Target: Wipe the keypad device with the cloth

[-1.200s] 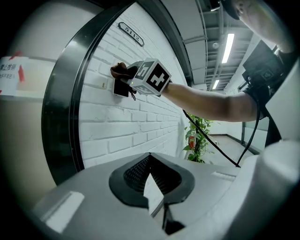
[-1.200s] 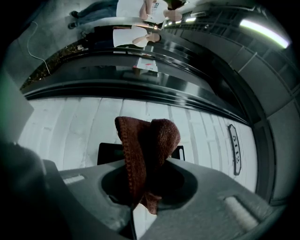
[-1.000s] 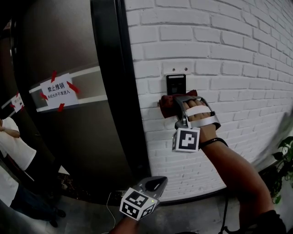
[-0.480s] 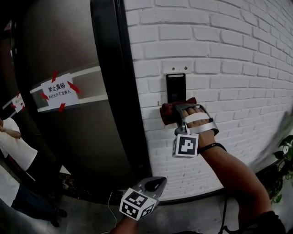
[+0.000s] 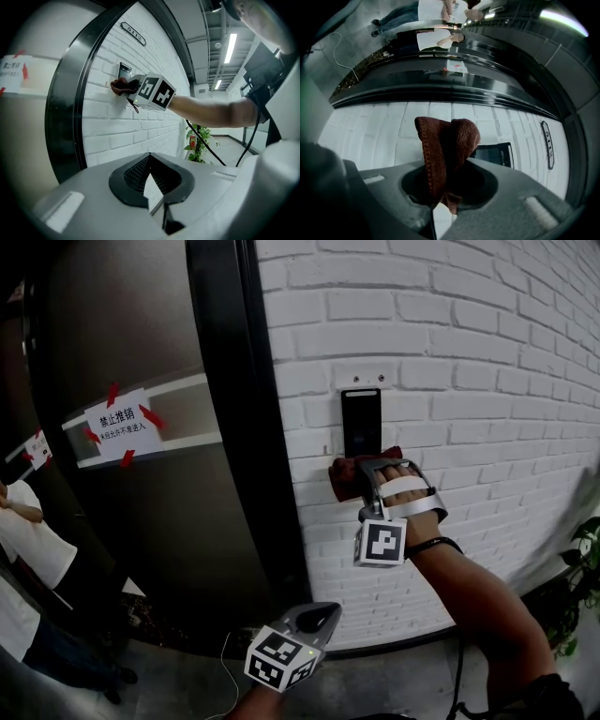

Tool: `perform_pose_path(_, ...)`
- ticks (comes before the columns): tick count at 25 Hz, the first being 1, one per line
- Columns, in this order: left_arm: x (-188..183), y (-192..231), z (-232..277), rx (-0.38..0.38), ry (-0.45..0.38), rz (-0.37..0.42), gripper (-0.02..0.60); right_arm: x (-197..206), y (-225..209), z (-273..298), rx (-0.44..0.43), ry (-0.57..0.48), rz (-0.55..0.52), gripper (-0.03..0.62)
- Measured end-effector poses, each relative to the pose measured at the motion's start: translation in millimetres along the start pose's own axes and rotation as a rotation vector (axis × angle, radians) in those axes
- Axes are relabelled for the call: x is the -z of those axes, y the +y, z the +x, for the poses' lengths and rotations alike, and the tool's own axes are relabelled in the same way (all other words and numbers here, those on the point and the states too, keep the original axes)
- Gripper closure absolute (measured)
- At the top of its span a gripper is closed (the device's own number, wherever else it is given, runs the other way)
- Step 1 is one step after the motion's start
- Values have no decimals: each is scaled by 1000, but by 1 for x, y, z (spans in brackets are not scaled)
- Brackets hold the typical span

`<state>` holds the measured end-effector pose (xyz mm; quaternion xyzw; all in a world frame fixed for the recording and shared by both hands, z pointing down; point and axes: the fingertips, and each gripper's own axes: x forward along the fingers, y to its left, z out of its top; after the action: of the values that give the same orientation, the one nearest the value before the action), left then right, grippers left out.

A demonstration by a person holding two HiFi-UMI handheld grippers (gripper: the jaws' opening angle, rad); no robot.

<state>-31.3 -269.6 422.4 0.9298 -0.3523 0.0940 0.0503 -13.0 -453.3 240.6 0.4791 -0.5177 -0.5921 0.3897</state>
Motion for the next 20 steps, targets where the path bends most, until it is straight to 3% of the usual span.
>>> perform_pose_path(20,3,-1,-16,-9,-7,-1,565,3,18,-3,-43,18,10,540)
